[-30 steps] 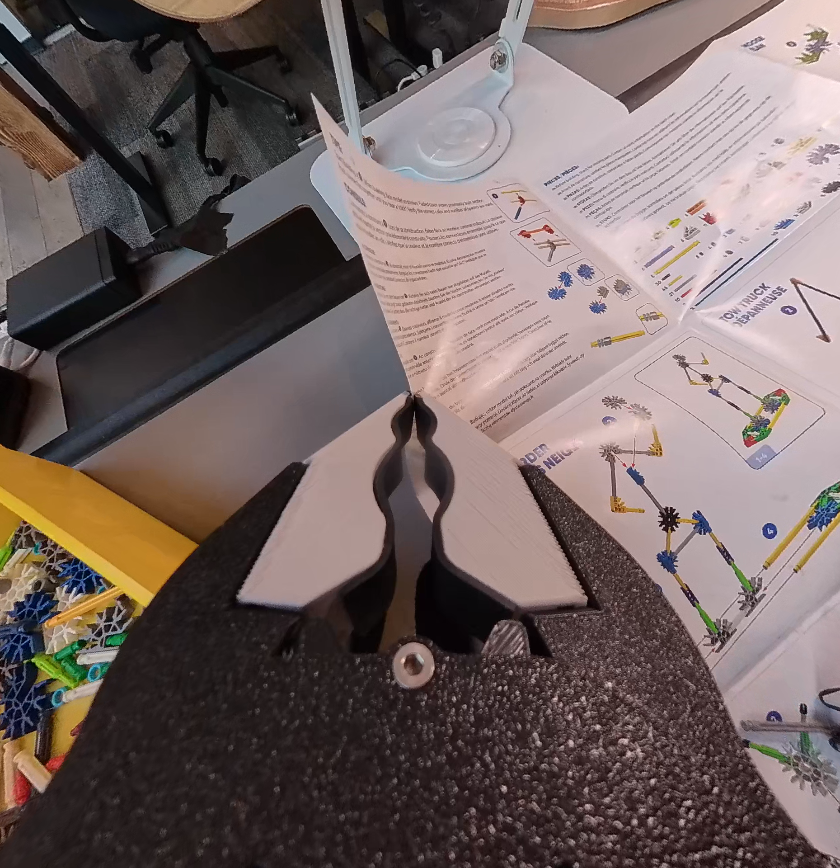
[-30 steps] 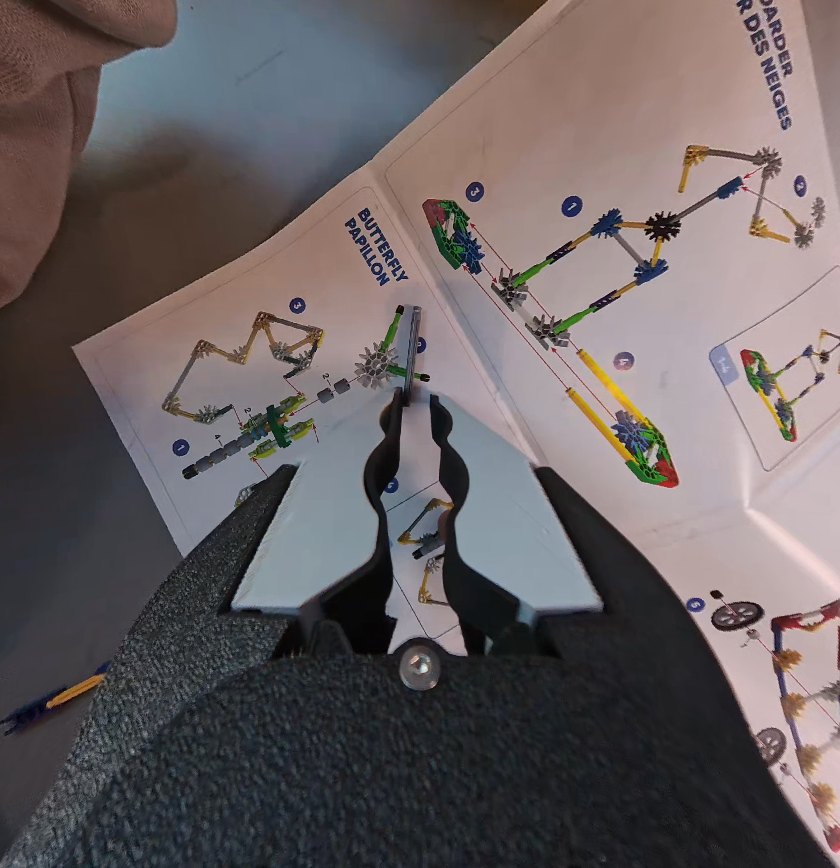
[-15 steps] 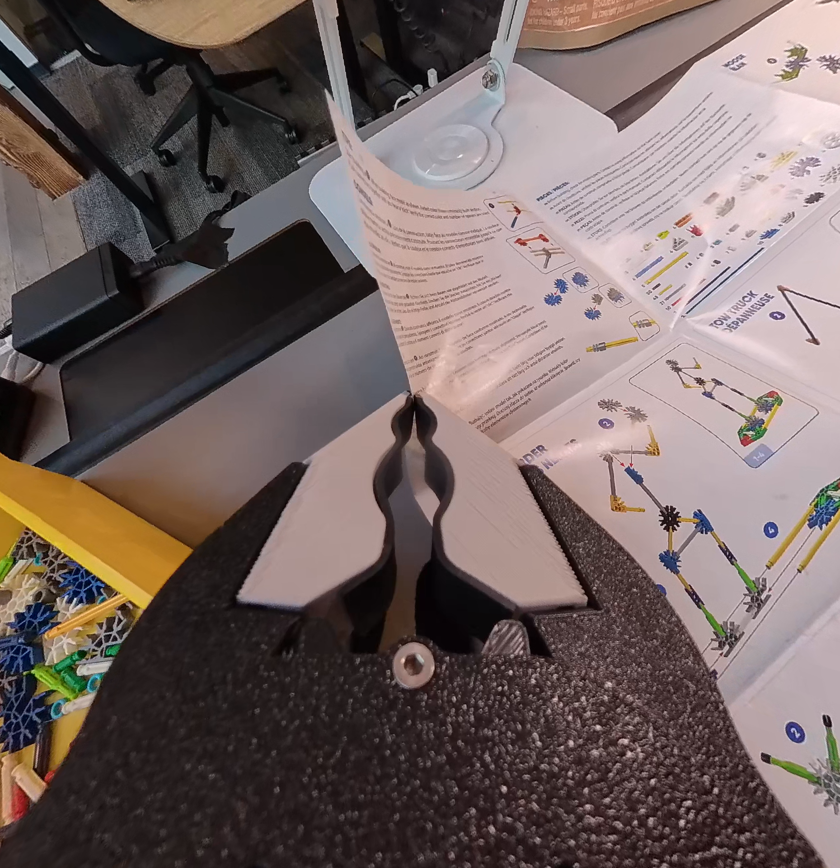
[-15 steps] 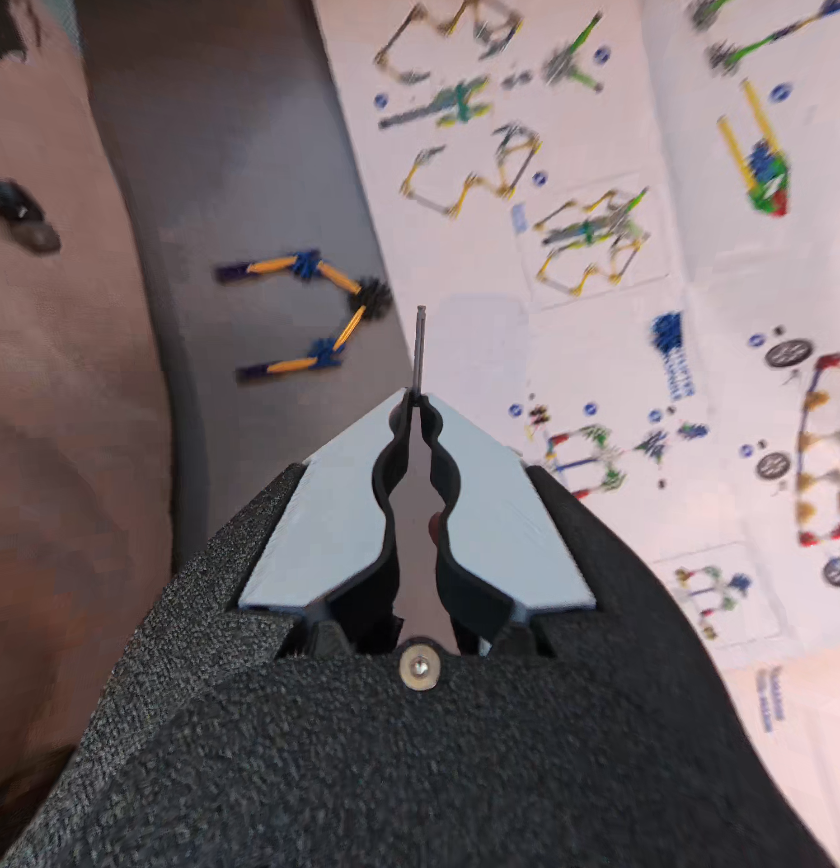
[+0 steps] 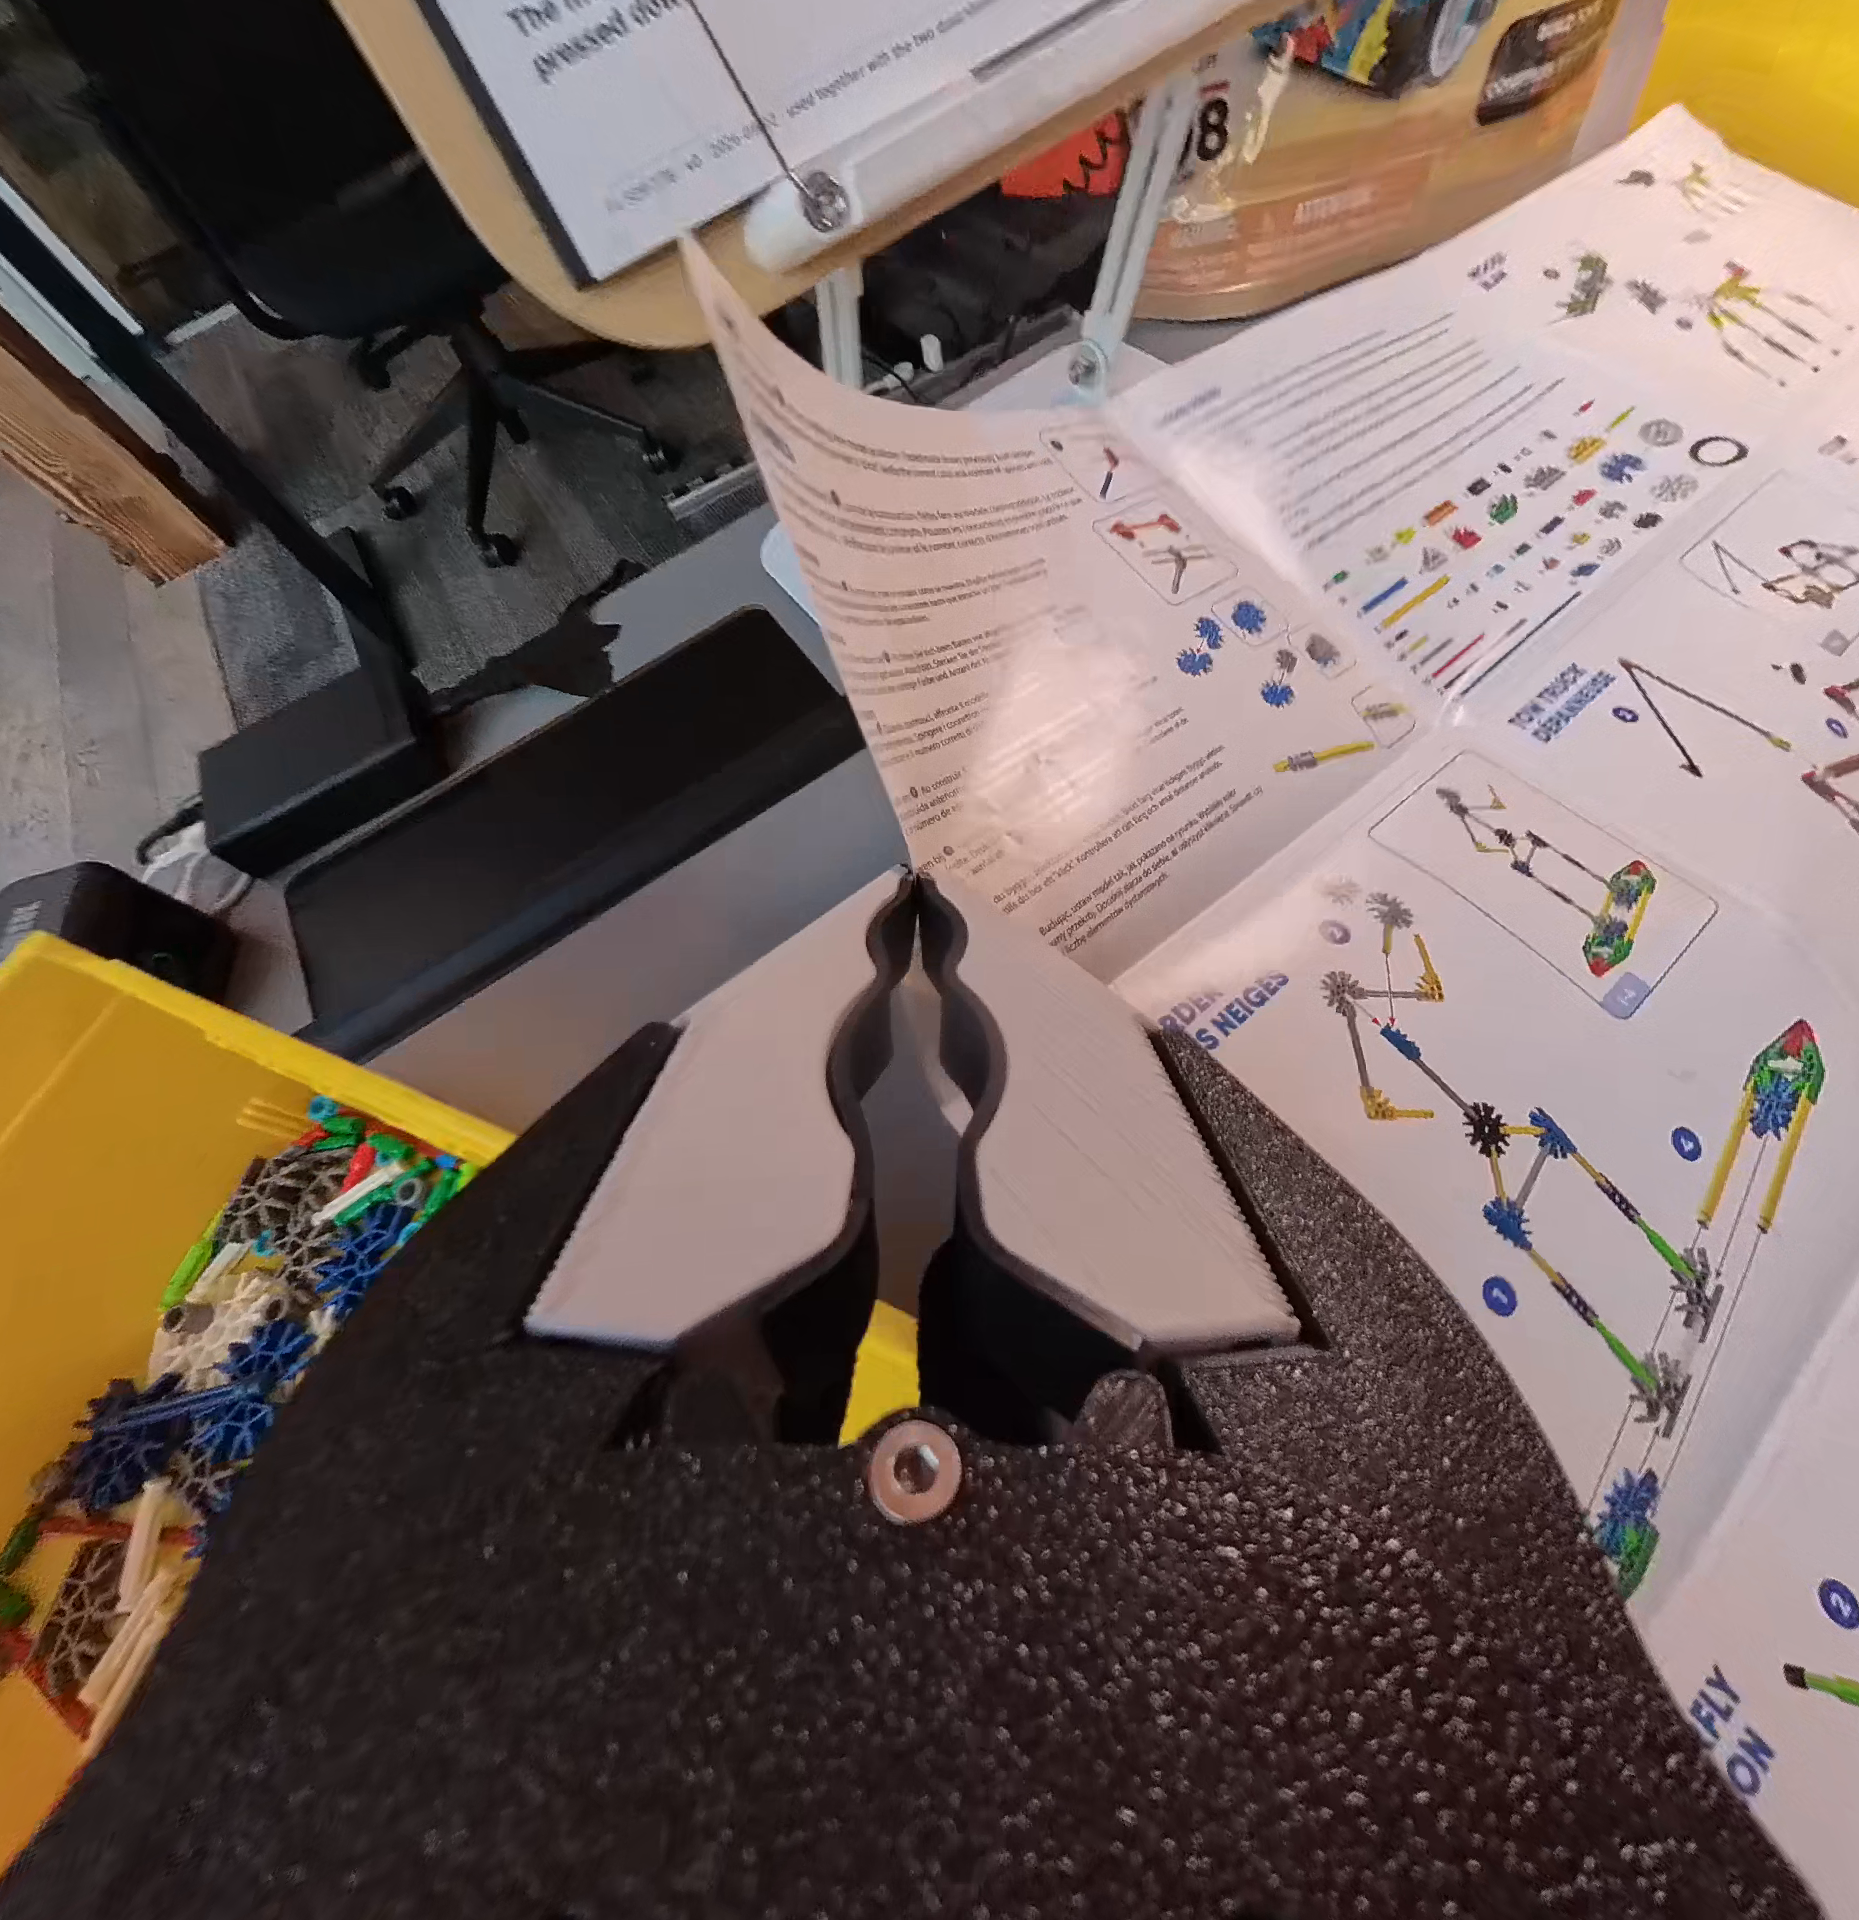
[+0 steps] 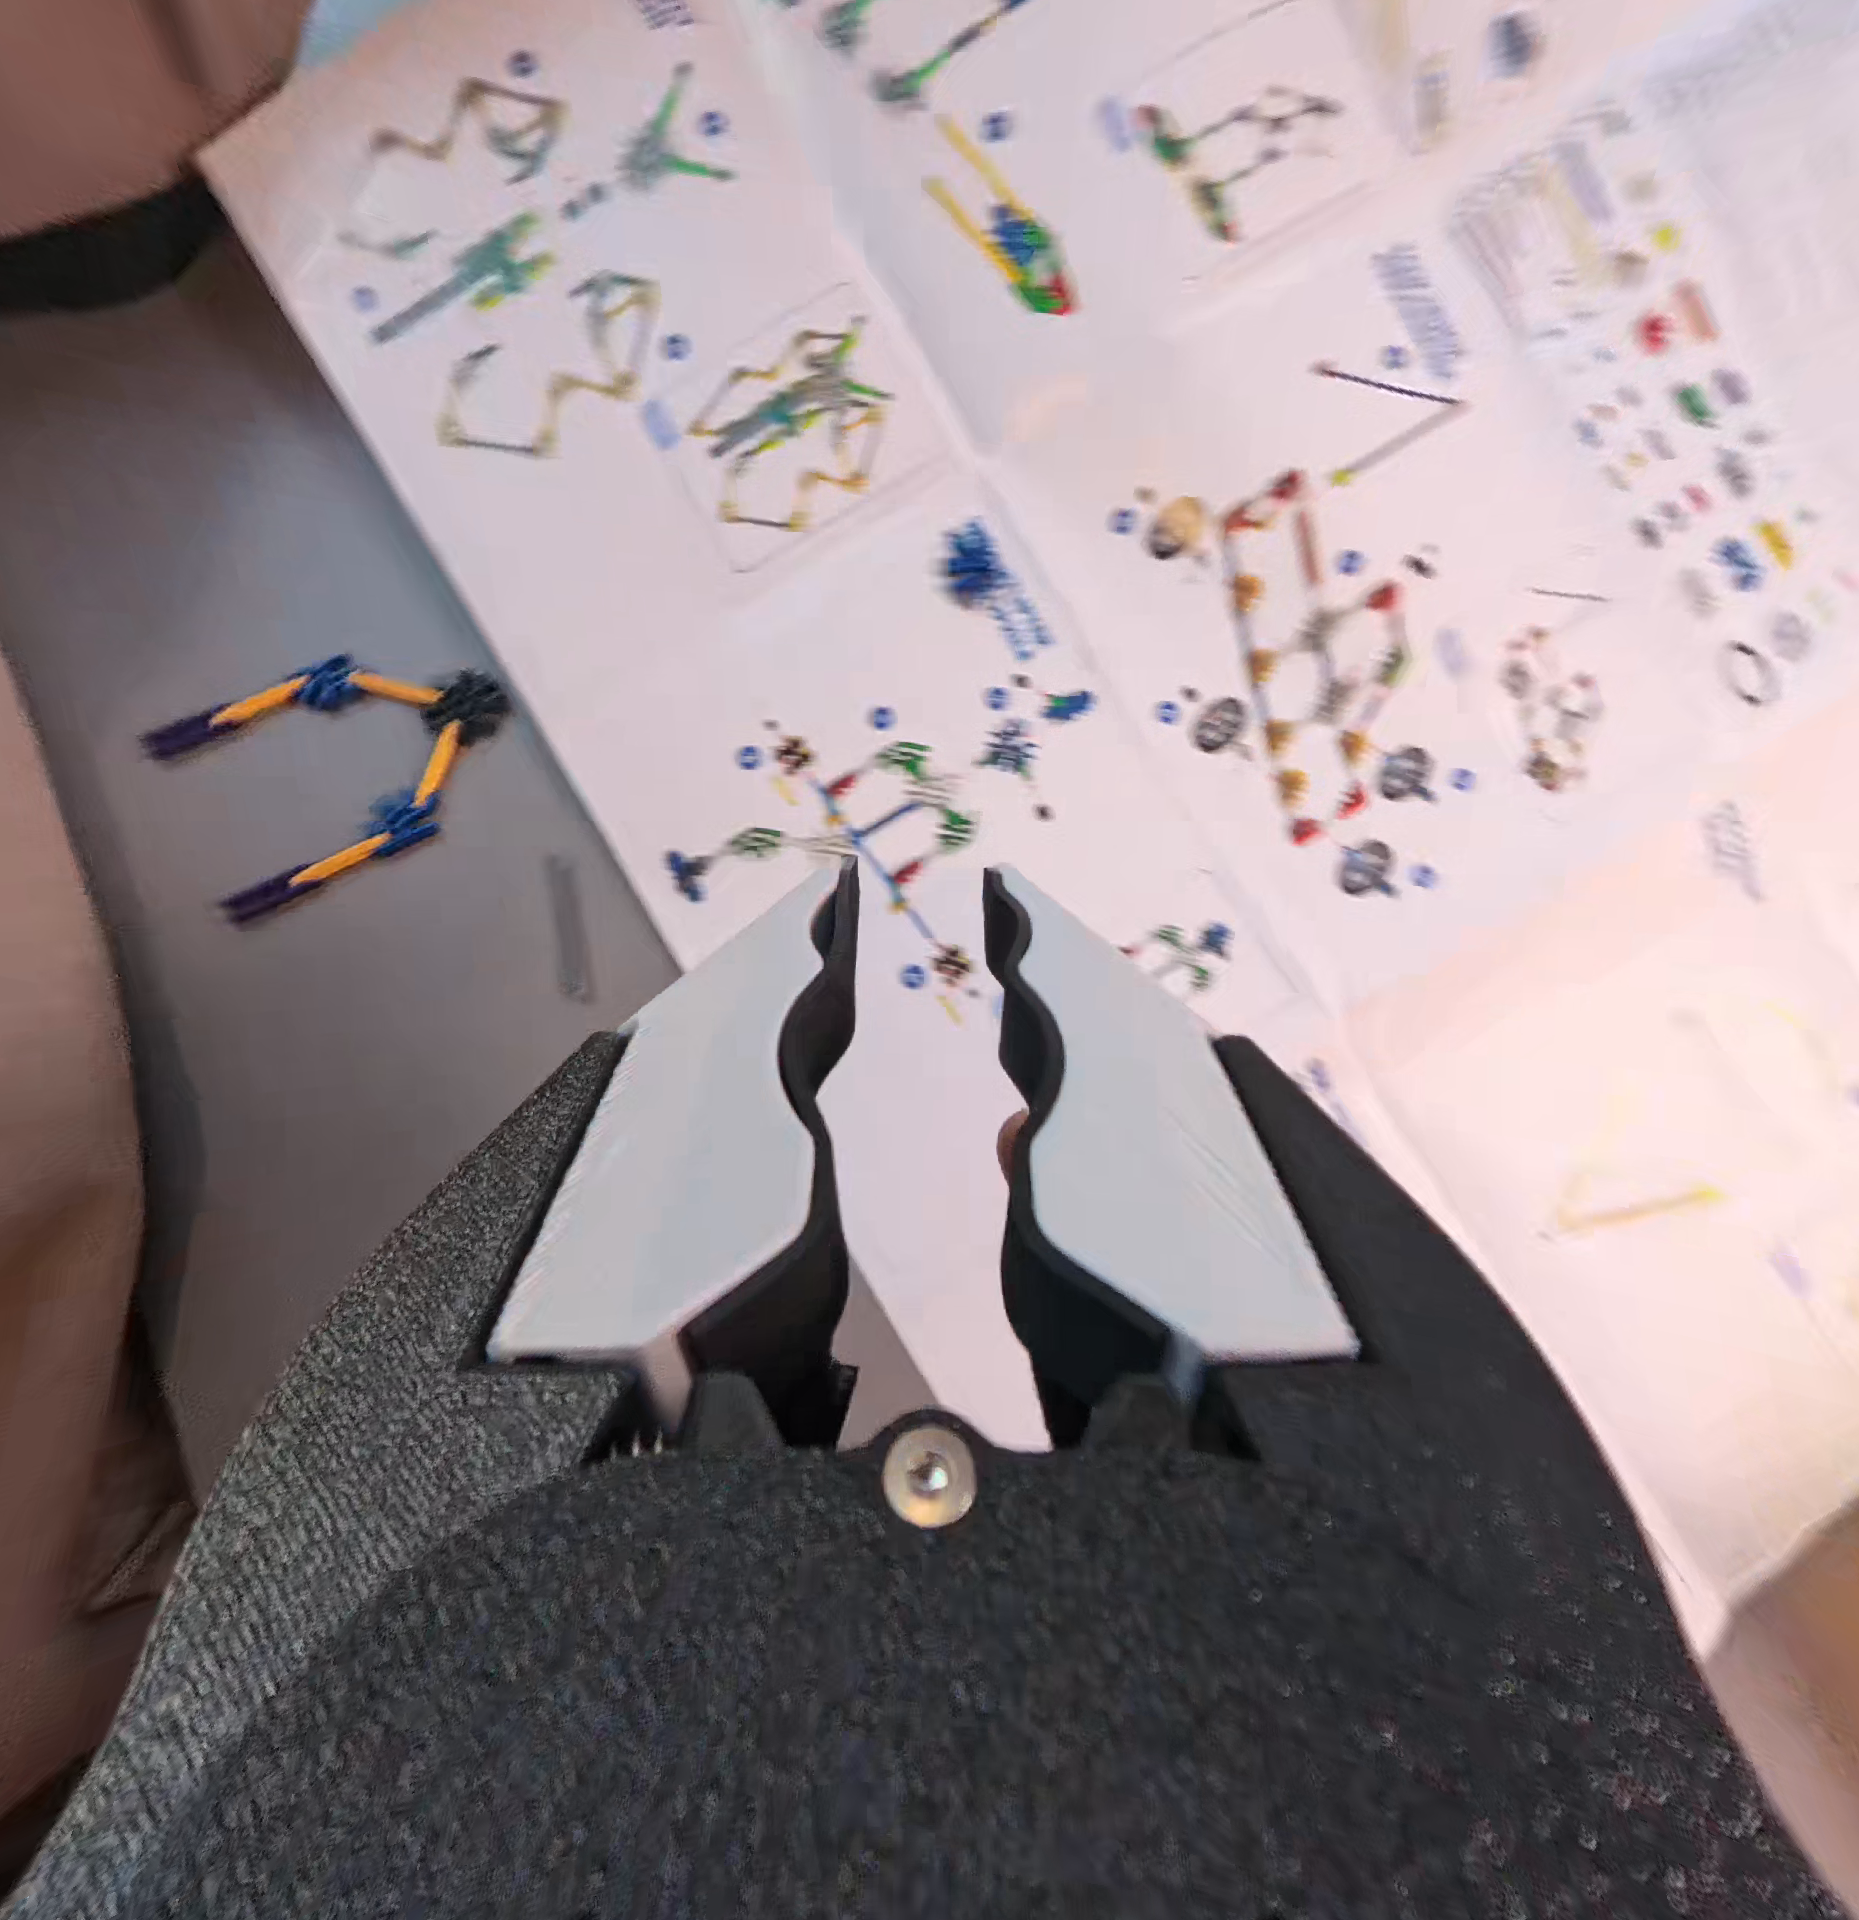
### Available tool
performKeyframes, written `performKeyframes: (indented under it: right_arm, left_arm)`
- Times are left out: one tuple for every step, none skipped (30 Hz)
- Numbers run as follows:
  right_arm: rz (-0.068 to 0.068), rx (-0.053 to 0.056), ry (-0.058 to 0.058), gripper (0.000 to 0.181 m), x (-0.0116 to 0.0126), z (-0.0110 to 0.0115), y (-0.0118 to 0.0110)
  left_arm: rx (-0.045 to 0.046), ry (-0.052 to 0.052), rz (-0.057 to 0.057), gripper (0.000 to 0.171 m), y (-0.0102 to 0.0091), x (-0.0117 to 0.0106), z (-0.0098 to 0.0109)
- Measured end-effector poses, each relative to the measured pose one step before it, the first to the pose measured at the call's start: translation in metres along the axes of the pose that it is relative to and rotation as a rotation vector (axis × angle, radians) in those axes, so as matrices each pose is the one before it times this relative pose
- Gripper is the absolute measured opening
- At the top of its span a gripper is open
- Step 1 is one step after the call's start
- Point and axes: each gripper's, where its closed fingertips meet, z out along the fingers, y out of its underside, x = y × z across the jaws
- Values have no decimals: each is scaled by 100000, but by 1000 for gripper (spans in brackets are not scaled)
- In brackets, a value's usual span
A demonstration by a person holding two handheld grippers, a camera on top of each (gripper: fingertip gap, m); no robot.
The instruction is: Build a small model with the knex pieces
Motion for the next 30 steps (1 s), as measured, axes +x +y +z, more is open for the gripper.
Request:
performKeyframes:
  right_arm:
    - [4699,3562,5540,24,2458,-626,-541]
    - [4681,3026,5256,24,2438,-413,-520]
    - [4536,2025,4100,24,2169,-167,-426]
    - [4160,1363,2404,24,1719,58,-371]
    - [3430,932,511,25,1169,214,-333]
    - [2446,812,387,26,850,323,-298]
    - [1422,614,284,26,603,405,-219]
    - [842,230,-211,26,351,506,-96]
    - [1064,-11,-929,26,79,577,3]
    - [1305,271,-1889,26,-278,621,-11]
    - [982,585,-3471,25,-794,698,-78]
    - [-406,654,-5669,25,-1421,802,-110]
    - [-1697,612,-6489,25,-1811,1053,-137]
    - [-2409,-524,-4629,25,-1653,1379,0]
    - [-3432,-2225,-3207,25,-1458,1627,202]
    - [-4443,-2938,-2733,27,-1368,1719,254]
    - [-4557,-2881,-923,29,-969,1693,201]
    - [-4368,-3208,52,29,-624,1546,209]
    - [-3612,-3311,359,30,-345,1326,199]
    - [-2579,-2870,1111,30,3,1069,157]
    - [-1833,-2320,1145,29,179,843,99]
    - [-909,-2501,-70,25,84,637,145]
    - [-437,-3568,206,16,172,447,346]
    - [-1031,-4148,491,12,157,286,515]
    - [-1033,-533,-952,11,-134,-81,23]
    - [-239,-1856,-1969,11,-352,-221,257]
    - [-362,18,-1,10,-165,-382,95]
    - [-814,1892,170,0,-293,-659,-74]
    - [-1389,2360,-4265,0,-1142,-918,-116]
    - [-1812,1378,-6458,0,-1735,-1037,60]
  left_arm:
    - [2139,-1162,-651,0,-242,-651,-425]
    - [2493,895,-1076,0,-281,-291,-361]
    - [2332,1075,-1062,0,-247,-111,-272]
    - [1467,-449,-409,0,-119,-193,-180]
    - [645,-1770,689,0,-4,-307,-115]
    - [533,-1948,1284,0,0,-277,-71]
    - [883,-1275,1099,0,-57,-154,-63]
    - [1291,-772,562,0,-120,-78,-34]
    - [1442,-304,360,0,-150,-7,-5]
    - [1476,-286,725,0,-166,14,20]
    - [948,-425,808,0,-108,12,62]
    - [524,-133,622,0,-61,65,92]
    - [640,21,375,0,-93,89,95]
    - [454,208,19,0,-69,113,106]
    - [53,479,-121,0,-11,147,113]
    - [31,230,88,0,12,129,95]
    - [45,-135,412,0,25,83,66]
    - [-235,-30,433,0,78,88,42]
    - [-242,217,208,0,72,94,33]
    - [0,263,61,0,39,88,32]
    - [27,423,-22,0,18,92,40]
    - [-42,467,-89,0,8,71,52]
    - [63,142,67,0,-11,34,56]
    - [-20,6,324,0,-1,6,48]
    - [-221,86,363,0,32,18,47]
    - [-82,24,276,0,40,9,47]
    - [39,17,71,0,24,-10,47]
    - [3,119,-165,0,40,-5,62]
    - [116,40,-169,0,37,-14,64]
    - [122,-120,-18,0,23,-11,46]
